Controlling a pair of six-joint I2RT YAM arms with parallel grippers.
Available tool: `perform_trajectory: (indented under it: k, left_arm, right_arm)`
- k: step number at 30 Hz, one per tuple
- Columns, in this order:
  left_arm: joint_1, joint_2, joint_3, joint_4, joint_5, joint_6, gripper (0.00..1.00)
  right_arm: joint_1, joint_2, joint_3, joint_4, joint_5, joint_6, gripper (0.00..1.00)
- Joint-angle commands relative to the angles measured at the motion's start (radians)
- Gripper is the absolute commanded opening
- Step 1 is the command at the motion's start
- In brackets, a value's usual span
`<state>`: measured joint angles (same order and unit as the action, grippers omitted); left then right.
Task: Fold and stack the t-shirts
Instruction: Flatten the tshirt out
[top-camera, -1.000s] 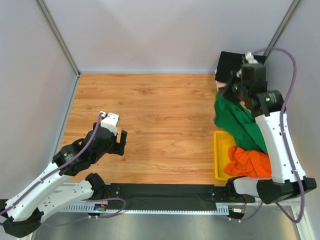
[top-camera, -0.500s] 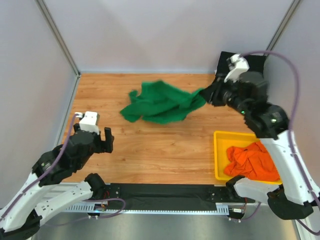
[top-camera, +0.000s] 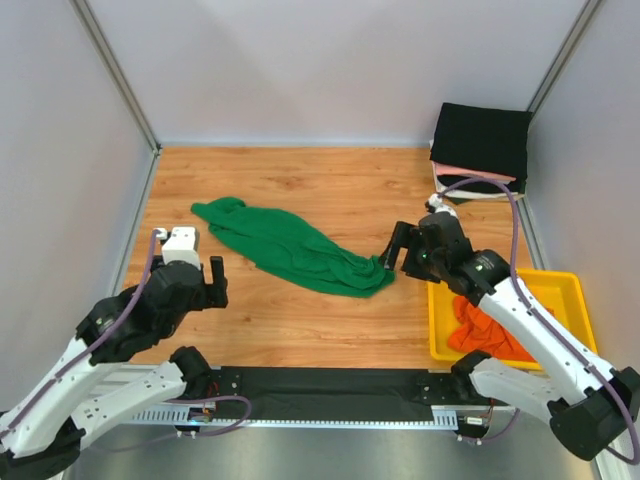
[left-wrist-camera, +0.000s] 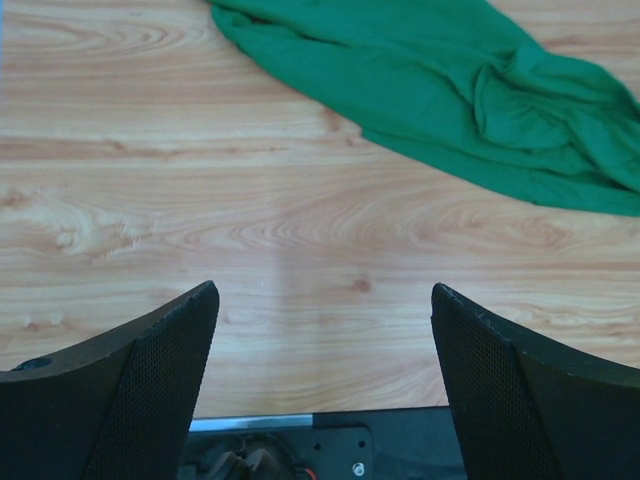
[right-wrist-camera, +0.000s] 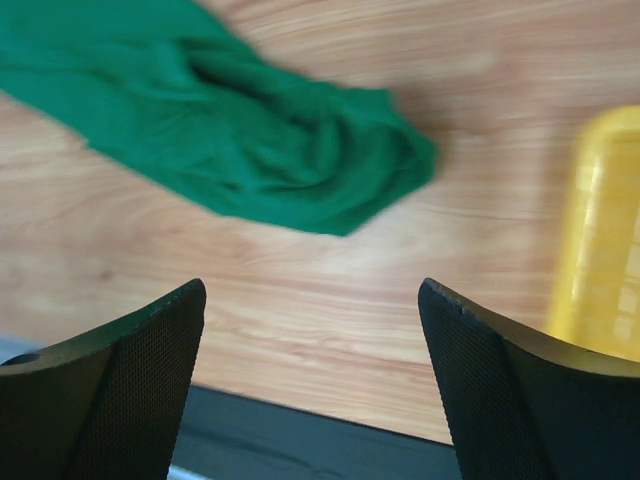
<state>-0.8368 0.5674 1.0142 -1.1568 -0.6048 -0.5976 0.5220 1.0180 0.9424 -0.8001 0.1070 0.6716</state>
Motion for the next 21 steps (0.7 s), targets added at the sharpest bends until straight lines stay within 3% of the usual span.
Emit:
perform_trajectory:
  k: [1,4,5,6,9,12,15,21]
  left_arm:
    - [0.031,0.093,-0.006,0.073,-0.032,-0.028,0.93]
    - [0.198,0.192,0.012,0.176,0.092,0.033,0.93]
    - [0.264,0.215,0.018,0.199,0.219,0.042,0.93]
    - [0.404,0.262,0.021,0.224,0.293,0.061,0.92]
    - [0.630,0.371,0.018,0.314,0.508,0.059,0.91]
    - [0.720,0.489,0.052,0.387,0.551,0.039,0.90]
    - [0.818,0.709,0.134,0.465,0.594,0.001,0.88]
    - [0.952,1.010,0.271,0.529,0.606,-0.027,0.84]
  right_arm:
    - [0.105,0.049,-0.018,0.223,-0.125,0.123,0.89]
    - [0.153,0.223,0.085,0.256,-0.144,0.076,0.89]
    - [0.156,0.273,0.117,0.260,-0.151,0.034,0.89]
    - [0.156,0.378,0.197,0.268,-0.174,0.010,0.89]
    - [0.156,0.586,0.376,0.239,-0.187,-0.094,0.88]
    - [0.151,0.751,0.496,0.217,-0.172,-0.182,0.88]
    - [0.141,0.881,0.648,0.208,-0.179,-0.237,0.88]
    - [0.127,1.016,0.745,0.206,-0.245,-0.262,0.83]
